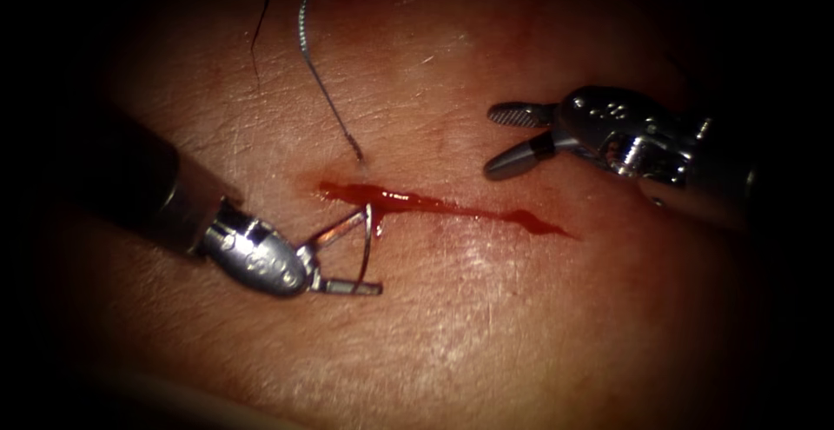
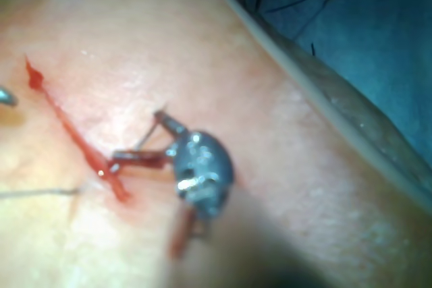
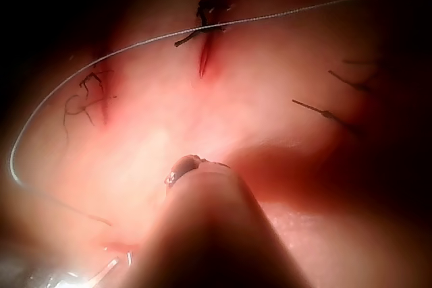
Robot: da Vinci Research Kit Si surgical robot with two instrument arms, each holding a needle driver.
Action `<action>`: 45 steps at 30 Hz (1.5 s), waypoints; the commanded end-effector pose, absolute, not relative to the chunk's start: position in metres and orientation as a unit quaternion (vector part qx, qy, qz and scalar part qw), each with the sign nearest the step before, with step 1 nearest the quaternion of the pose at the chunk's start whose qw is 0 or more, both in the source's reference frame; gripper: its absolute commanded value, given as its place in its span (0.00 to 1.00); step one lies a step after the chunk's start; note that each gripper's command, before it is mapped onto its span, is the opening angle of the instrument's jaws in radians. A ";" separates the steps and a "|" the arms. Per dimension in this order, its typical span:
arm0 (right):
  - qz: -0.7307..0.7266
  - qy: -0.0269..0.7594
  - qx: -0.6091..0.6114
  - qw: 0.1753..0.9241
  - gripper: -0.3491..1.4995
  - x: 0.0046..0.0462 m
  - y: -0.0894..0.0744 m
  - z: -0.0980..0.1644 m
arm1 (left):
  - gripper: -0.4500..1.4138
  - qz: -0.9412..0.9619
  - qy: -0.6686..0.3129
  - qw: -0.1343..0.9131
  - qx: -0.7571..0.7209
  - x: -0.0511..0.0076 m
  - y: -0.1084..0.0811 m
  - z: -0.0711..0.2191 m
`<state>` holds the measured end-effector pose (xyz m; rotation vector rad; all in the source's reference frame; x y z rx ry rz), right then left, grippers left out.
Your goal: Wound Closure
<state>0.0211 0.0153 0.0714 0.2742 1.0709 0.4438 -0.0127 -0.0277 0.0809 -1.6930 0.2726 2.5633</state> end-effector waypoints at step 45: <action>0.227 0.517 0.180 0.805 0.83 0.0229 0.012 0.070 | 0.00 0.793 -0.128 0.118 -0.584 -0.0121 -0.030 0.076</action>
